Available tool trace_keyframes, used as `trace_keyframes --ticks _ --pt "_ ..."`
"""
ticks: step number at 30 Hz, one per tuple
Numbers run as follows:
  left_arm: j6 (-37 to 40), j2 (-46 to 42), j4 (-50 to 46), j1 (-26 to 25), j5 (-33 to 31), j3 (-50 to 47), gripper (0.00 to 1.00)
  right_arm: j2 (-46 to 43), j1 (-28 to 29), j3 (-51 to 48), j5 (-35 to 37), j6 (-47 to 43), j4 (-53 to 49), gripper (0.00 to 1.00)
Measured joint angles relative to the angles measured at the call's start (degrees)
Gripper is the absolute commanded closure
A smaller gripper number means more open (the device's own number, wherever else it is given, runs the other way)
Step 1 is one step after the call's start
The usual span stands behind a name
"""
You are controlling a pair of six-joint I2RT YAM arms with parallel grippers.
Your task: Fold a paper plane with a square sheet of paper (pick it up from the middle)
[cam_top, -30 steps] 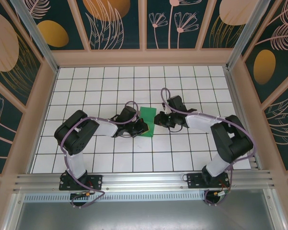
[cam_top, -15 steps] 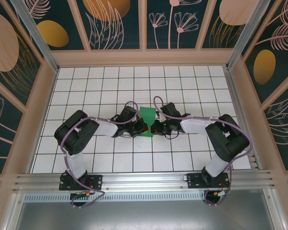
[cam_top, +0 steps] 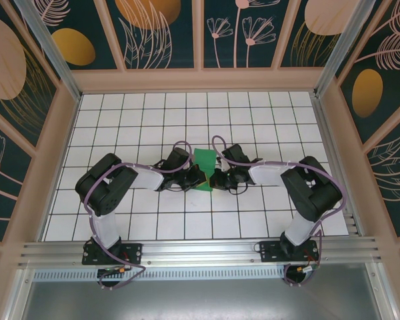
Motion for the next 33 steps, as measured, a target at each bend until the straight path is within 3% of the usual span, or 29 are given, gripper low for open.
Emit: trace_keyframes --ticks 33 --pt "-0.4 0.0 0.6 0.0 -0.1 -0.3 1.0 -0.7 0.9 -0.8 -1.1 -0.2 0.3 0.92"
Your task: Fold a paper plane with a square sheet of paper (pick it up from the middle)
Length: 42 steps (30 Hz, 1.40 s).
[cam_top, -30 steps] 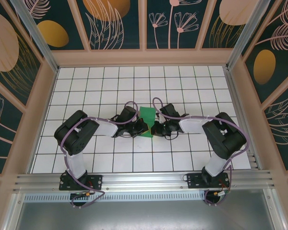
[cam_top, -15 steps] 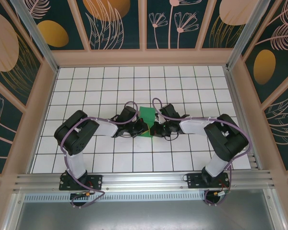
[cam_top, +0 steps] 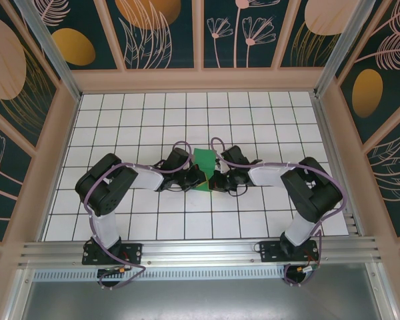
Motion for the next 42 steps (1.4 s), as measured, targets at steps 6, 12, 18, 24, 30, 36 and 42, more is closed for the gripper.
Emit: trace_keyframes --ticks 6,12,18,24,30,36,42 --pt "0.0 0.0 0.2 0.0 0.0 -0.1 1.0 -0.7 0.0 -0.1 -0.4 0.0 -0.3 0.92" --pt "0.0 0.0 0.5 0.0 0.0 -0.3 1.0 -0.7 0.0 -1.7 -0.5 0.1 0.9 0.92" --pt "0.0 0.0 0.8 0.0 0.0 -0.4 1.0 -0.7 0.0 -2.1 -0.7 0.0 1.5 0.93" --pt "0.0 0.0 0.8 0.0 0.0 -0.4 1.0 -4.5 -0.3 -2.2 -0.2 0.4 -0.7 0.93" --pt "0.0 0.0 0.8 0.0 0.0 -0.4 1.0 -4.9 -1.1 -2.0 0.2 1.3 0.4 0.93" --pt "0.0 0.0 0.8 0.0 0.0 -0.4 1.0 -1.0 -1.1 -2.0 -0.1 1.5 0.6 0.93" --pt "0.0 -0.2 0.7 0.0 -0.2 -0.4 1.0 -0.6 -1.1 -1.7 -0.4 1.2 0.6 0.93"
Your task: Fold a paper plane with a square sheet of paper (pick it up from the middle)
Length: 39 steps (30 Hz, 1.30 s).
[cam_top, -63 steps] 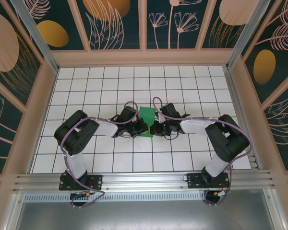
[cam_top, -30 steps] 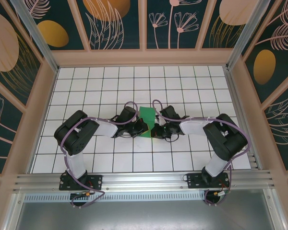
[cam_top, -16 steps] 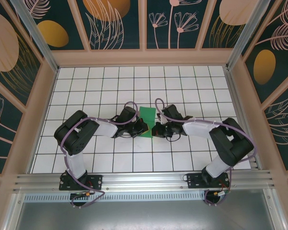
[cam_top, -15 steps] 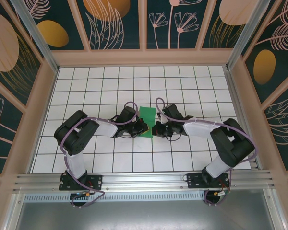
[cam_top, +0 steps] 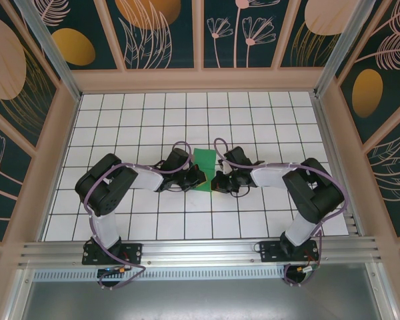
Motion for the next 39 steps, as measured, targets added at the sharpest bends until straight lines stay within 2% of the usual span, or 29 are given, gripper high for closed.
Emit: trace_keyframes --ticks 23,31,39 --pt "0.5 -0.5 -0.9 -0.1 -0.9 0.1 0.97 1.2 0.4 1.0 0.1 -0.3 0.6 0.95" --pt "2.9 -0.7 -5.4 -0.7 -3.1 2.2 0.95 1.3 0.4 1.0 0.5 -1.7 0.4 0.95" --pt "3.4 -2.1 -6.8 0.3 -9.3 2.3 0.93 1.4 0.4 1.0 0.5 -1.7 0.4 0.95"
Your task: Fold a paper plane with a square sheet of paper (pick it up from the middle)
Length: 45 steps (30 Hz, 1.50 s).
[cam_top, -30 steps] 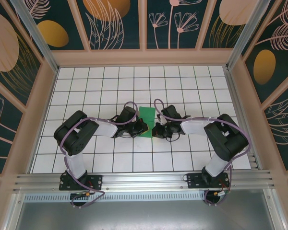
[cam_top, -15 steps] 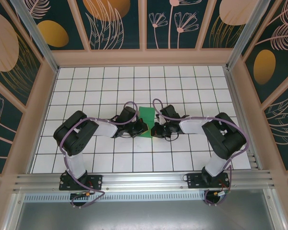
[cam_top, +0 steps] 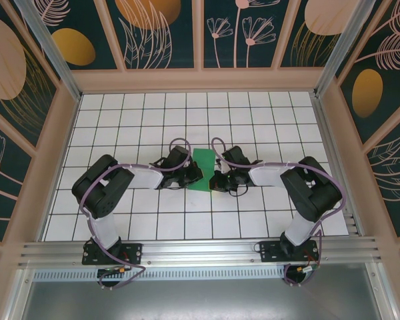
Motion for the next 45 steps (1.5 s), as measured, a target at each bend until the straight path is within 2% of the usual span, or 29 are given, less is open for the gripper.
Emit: trace_keyframes --ticks 20,24,30,36,45 --pt "6.7 -0.3 -6.8 7.5 -6.2 4.1 0.93 0.0 0.0 0.0 -0.1 0.0 0.0 0.95" --pt "7.3 -4.6 -5.7 7.6 -3.7 3.0 0.92 -0.4 0.0 0.2 0.0 0.0 -0.3 0.95" --pt "6.3 -11.4 1.6 6.5 1.6 -1.0 0.95 -3.3 0.0 2.1 1.0 0.0 -4.5 0.94" --pt "5.2 -9.5 3.4 3.6 4.3 -2.4 0.98 -2.7 0.0 7.0 1.1 0.2 -4.4 0.95" --pt "4.4 -1.3 5.2 2.8 6.2 -2.2 1.0 4.7 0.0 10.4 1.2 0.3 -4.6 0.95"
